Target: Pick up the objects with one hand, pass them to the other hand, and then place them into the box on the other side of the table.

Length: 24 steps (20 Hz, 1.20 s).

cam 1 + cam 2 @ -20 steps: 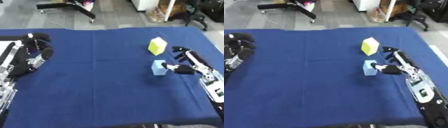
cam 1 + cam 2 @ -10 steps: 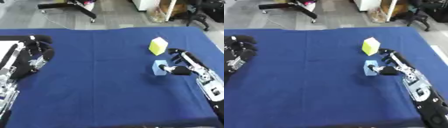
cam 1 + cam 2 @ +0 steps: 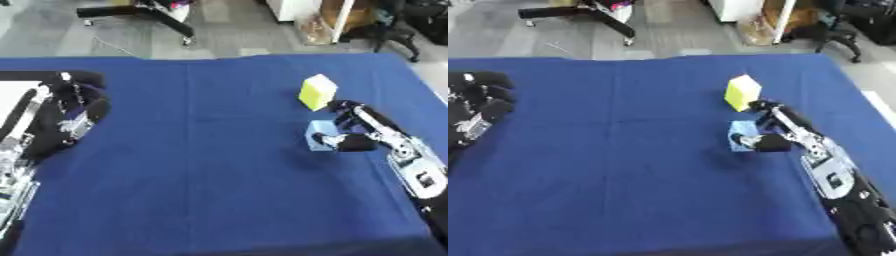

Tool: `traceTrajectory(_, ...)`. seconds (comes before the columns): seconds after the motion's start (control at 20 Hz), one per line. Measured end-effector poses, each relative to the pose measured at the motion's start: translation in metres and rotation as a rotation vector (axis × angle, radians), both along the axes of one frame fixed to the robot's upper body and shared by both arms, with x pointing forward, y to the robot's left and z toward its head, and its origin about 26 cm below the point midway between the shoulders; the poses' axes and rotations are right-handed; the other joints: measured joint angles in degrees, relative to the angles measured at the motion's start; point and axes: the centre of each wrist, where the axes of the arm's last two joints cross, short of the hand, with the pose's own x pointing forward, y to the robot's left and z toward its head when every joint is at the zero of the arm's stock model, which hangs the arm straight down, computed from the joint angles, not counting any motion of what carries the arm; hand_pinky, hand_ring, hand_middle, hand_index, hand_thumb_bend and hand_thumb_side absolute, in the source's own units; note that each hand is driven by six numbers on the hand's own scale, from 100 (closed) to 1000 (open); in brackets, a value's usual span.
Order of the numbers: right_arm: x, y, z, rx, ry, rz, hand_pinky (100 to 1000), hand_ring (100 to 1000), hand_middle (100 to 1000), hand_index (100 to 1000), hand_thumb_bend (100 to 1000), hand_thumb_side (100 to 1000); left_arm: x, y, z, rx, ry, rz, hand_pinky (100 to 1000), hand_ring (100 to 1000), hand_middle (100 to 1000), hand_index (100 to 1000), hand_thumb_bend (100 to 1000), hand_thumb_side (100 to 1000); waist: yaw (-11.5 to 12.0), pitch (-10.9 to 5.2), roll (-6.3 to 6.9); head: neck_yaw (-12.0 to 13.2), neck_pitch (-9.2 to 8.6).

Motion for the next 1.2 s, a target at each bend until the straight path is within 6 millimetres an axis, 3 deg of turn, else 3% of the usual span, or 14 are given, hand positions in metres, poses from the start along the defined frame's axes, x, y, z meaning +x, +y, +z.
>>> traceTrajectory(0.55,0.0036,0.0002,-0.0022,-0.055,0.051,0.047,683,699,768,889,462,317,0.0001,0.0001,-0.0004,0.004,-0.002,-0.001,583,599,632,745,560,531,0.3,0.0,-0.04,-0.1,0.0)
traceTrajectory(0.8,0.0034,-0.002,-0.0046,-0.068,0.079,0.056,685,699,767,885,330,100,0.0006,0.0005,-0.0015,0.006,0.002,-0.001,583,599,632,745,559,532,0.3,0.0,-0.08,-0.1,0.0)
traceTrajectory(1.2,0.0035,-0.0045,-0.0054,-0.075,0.094,0.056,677,677,735,851,179,100,0.0006,-0.0002,-0.0018,0.003,0.002,-0.001,583,599,632,735,556,533,0.3,0.01,-0.06,-0.2,0.0)
